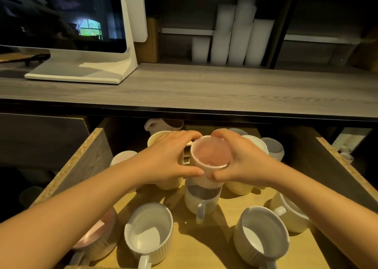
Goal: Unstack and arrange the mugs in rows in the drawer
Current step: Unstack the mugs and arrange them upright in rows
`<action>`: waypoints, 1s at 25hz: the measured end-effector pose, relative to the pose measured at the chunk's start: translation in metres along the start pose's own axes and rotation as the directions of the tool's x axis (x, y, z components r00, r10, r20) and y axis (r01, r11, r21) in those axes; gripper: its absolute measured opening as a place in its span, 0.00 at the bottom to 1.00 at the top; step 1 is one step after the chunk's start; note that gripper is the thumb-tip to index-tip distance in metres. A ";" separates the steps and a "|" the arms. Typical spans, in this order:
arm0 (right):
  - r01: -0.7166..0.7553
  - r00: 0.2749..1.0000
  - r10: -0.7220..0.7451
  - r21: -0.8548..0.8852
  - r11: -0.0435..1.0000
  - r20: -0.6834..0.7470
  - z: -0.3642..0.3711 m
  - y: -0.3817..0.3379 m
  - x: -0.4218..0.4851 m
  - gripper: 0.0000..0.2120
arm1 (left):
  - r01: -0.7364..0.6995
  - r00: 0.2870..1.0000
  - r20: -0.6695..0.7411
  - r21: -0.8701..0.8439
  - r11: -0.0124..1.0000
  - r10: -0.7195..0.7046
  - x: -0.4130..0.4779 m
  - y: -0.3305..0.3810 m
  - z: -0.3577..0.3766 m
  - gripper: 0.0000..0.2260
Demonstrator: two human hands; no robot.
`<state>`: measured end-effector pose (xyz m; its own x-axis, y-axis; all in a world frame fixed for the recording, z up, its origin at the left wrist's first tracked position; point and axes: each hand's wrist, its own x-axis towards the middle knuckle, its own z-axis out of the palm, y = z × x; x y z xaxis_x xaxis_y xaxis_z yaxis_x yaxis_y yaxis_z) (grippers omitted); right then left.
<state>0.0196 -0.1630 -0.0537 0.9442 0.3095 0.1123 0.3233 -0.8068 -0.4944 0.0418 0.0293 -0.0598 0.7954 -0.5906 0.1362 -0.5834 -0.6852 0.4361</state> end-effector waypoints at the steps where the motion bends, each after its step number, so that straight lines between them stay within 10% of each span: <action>1: -0.022 0.999 0.023 0.045 0.999 -0.024 -0.006 0.001 0.000 0.42 | 0.000 1.000 -0.024 -0.039 0.999 -0.001 0.000 0.002 0.000 0.35; 8: -0.112 0.991 0.131 0.422 0.900 -0.017 -0.020 -0.004 -0.010 0.28 | -0.051 0.988 -0.154 -0.258 0.965 0.011 -0.004 0.014 0.009 0.35; 17: 0.054 0.967 -0.108 0.228 0.972 0.231 -0.053 -0.002 -0.020 0.35 | -0.014 1.000 0.014 -0.505 0.863 0.025 -0.004 0.011 0.004 0.34; 25: 0.071 0.947 0.013 -0.250 0.966 0.320 -0.034 -0.023 -0.031 0.32 | -0.050 0.958 0.283 0.007 0.999 0.046 -0.015 0.023 -0.002 0.33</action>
<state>-0.0144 -0.1712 -0.0168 0.8786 0.4439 -0.1762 0.3950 -0.8828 -0.2542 0.0167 0.0227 -0.0501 0.6886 -0.7180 -0.1015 -0.6235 -0.6577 0.4227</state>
